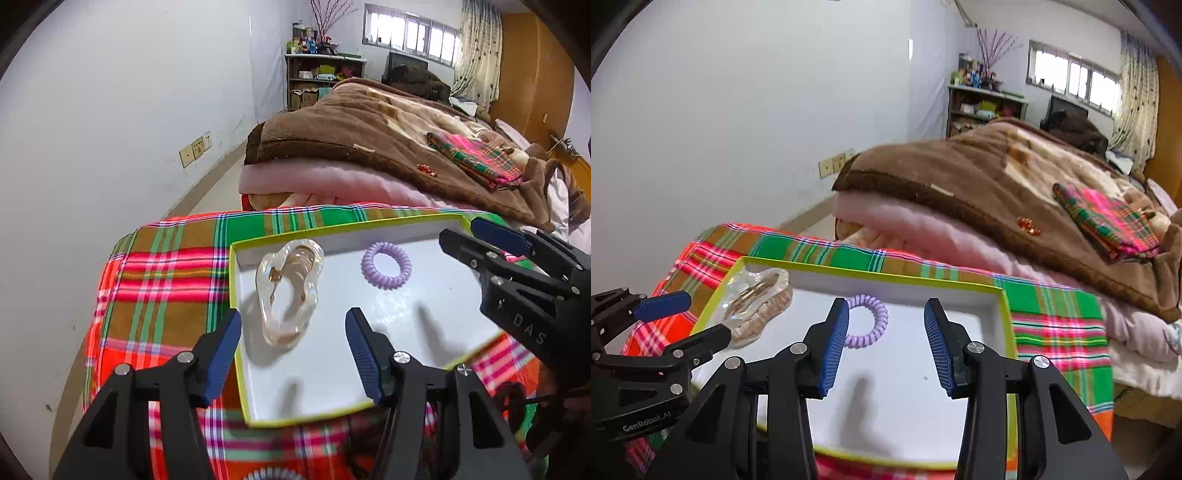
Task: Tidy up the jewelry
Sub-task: 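Open the right tool releasing the lavender tie while the left tool releases the claw clip, then withdraw both tools from the box back toward the remaining jewelry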
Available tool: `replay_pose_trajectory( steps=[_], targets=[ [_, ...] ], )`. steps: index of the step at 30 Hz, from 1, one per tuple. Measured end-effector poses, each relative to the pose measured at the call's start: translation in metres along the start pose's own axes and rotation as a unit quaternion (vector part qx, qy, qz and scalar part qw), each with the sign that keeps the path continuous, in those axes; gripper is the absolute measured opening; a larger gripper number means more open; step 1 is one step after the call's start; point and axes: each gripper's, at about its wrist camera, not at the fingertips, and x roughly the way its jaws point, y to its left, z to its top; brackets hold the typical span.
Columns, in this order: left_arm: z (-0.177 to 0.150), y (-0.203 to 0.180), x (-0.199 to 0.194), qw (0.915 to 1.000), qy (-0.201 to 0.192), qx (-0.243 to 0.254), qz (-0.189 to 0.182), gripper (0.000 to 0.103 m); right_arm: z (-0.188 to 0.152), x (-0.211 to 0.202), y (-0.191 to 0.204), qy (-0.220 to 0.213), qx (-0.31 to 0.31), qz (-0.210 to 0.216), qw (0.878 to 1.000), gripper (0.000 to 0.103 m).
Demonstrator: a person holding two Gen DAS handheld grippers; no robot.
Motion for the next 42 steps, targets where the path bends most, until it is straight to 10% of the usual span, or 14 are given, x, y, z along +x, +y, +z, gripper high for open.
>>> replay_pose_trajectory(
  steps=[22,42],
  targets=[
    [-0.058,0.002,-0.077,0.9988,-0.045,-0.017,-0.002,0.061,-0.035,-0.105,0.012,-0.068,-0.014,-0.034,0.997,0.044],
    [-0.127,0.043,-0.068,0.9979,0.006,-0.063,-0.014,0.061,-0.106,-0.121,0.011,-0.034,0.028,0.005,0.999,0.044]
  ],
)
